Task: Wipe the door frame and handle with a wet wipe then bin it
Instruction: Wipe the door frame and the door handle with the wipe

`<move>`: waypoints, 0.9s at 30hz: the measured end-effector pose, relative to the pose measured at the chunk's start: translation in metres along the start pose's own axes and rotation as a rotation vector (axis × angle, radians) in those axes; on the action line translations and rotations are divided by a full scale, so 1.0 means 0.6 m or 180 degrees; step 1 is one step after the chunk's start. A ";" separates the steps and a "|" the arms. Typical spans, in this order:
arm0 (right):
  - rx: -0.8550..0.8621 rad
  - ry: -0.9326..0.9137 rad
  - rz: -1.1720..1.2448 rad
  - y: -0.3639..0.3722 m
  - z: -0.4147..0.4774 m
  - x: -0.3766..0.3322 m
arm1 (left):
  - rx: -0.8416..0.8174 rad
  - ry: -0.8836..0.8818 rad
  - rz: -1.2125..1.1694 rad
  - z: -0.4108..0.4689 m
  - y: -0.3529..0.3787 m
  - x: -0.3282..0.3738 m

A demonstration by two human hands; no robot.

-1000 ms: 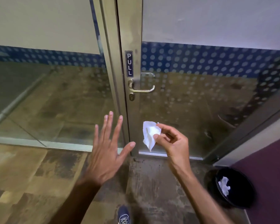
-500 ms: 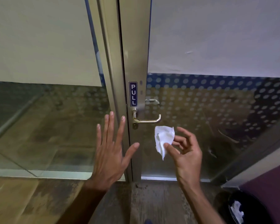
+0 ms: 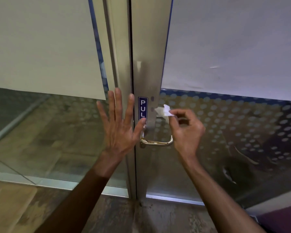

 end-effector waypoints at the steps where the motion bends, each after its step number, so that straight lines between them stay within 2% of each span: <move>1: -0.0101 -0.0289 -0.0122 0.011 0.017 -0.001 | 0.0054 0.0057 0.0004 0.006 0.013 -0.005; 3: -0.0275 -0.1044 -0.0422 0.032 0.053 -0.004 | 0.0139 0.0176 0.0033 0.017 0.037 -0.015; 8: -0.0290 -0.3337 -0.1341 0.087 0.118 0.003 | 0.0243 0.0150 -0.0003 0.031 0.075 -0.033; 11: -0.0729 -0.3918 -0.1777 0.106 0.120 0.031 | 0.0215 0.0177 0.0005 0.029 0.090 -0.043; 14: -0.1043 -0.3948 -0.2091 0.104 0.109 0.070 | 0.0138 0.0232 -0.0045 0.023 0.105 -0.053; 16: -0.1038 -0.3865 -0.2395 0.102 0.095 0.091 | 0.0134 0.0291 -0.0071 0.020 0.112 -0.057; 23: -0.1513 -0.3020 -0.2667 0.085 0.063 0.126 | 0.0190 0.0345 -0.0192 0.028 0.123 -0.061; 27: -0.1725 -0.2784 -0.2832 0.075 0.049 0.133 | 0.0143 0.0406 -0.0175 0.028 0.122 -0.063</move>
Point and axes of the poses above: each hand's wrist, its own z-axis towards the middle knuckle, its own y-axis out of the palm, x = y × z, the point moved 1 cm from there along z, towards the middle knuckle, and after that the axes turned 10 degrees about z, right-handed, at the moved point
